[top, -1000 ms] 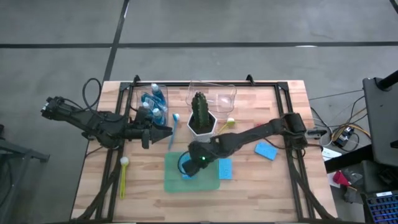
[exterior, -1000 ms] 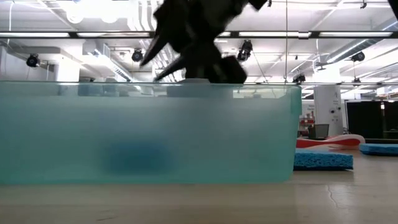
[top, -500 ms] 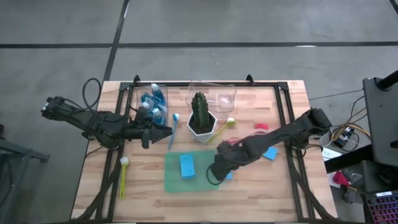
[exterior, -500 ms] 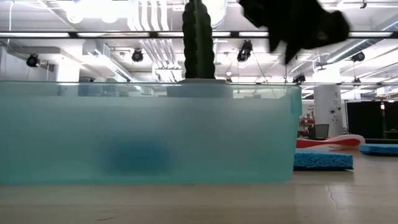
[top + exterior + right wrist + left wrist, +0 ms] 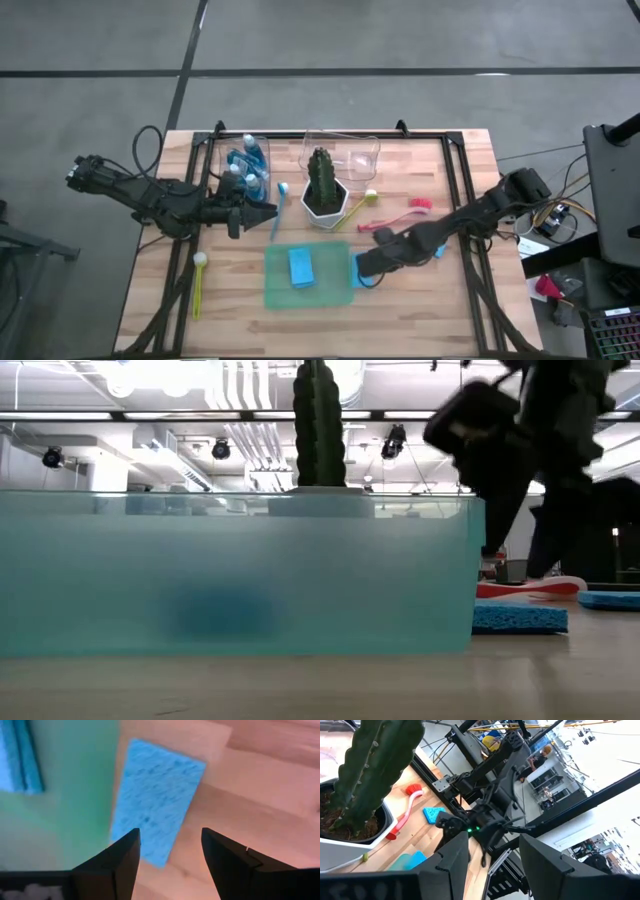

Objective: Pick & Place Kitchen Sink Supplies
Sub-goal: Put the blue sponge wipe into the green bin

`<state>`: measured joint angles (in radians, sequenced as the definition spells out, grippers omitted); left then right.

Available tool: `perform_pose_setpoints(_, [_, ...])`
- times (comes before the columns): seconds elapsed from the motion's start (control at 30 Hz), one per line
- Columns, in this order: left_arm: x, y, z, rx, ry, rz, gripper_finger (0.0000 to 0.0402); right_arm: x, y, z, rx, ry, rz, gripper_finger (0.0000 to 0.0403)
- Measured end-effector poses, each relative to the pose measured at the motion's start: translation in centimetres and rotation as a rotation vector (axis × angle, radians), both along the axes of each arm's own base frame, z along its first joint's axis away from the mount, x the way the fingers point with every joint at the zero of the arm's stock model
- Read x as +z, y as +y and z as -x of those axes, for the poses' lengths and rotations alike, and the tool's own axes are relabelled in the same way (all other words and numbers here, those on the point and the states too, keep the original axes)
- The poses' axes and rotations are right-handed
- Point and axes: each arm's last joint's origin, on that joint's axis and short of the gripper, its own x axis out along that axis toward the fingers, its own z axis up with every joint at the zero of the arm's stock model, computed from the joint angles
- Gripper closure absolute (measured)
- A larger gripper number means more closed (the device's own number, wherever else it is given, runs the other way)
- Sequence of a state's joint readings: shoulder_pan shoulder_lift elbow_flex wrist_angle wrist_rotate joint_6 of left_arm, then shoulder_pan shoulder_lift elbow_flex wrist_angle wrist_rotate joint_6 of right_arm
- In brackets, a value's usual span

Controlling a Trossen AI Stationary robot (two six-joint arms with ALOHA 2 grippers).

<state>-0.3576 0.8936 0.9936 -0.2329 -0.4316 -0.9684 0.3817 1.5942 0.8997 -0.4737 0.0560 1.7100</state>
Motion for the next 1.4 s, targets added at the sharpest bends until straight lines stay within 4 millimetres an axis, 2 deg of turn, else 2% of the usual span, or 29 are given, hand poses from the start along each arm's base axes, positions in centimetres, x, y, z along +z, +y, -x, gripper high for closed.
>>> perform_pose_setpoints(0.17, [0.0, 0.0, 0.0, 0.0, 0.0, 0.0, 0.0234, -2.1, -0.3, 0.3, -0.051, -0.001, -0.004, 0.0212])
perform_pose_setpoints(0.3, [0.0, 0.0, 0.0, 0.001, 0.002, -0.001, 0.0234, -2.7, -0.2, -0.3, -0.059, -0.043, -0.014, 0.0222])
perform_pose_setpoints(0.53, [-0.1, 0.0, 0.0, 0.014, 0.006, -0.004, 0.0234, -3.9, -0.7, -0.8, -0.073, -0.003, 0.004, 0.0245])
perform_pose_setpoints(0.67, [-0.1, 0.0, 0.0, 0.014, 0.007, -0.004, 0.0234, -4.0, -0.8, -0.7, -0.051, 0.004, 0.015, 0.0282])
perform_pose_setpoints(0.87, [-0.1, 0.0, 0.0, 0.013, 0.008, -0.005, 0.0234, -3.4, -1.0, -0.2, -0.013, 0.024, 0.047, 0.0363])
perform_pose_setpoints(0.93, [-0.1, 0.0, 0.0, 0.013, 0.008, -0.008, 0.0234, -3.0, -1.3, 0.3, -0.005, 0.045, 0.059, 0.0385])
perform_pose_setpoints(1.07, [-0.1, 0.0, 0.0, 0.013, 0.01, -0.008, 0.0234, -1.6, -1.4, 1.1, 0.035, 0.053, 0.028, 0.0393])
perform_pose_setpoints(1.23, [-0.1, 0.0, 0.0, 0.012, 0.011, -0.008, 0.0234, 1.8, -1.4, 2.3, 0.093, -0.053, -0.03, 0.0394])
perform_pose_setpoints(1.4, [-0.1, 0.0, 0.0, 0.012, 0.013, -0.009, 0.0234, 6.4, -1.5, 3.1, 0.11, -0.234, -0.071, 0.0394])
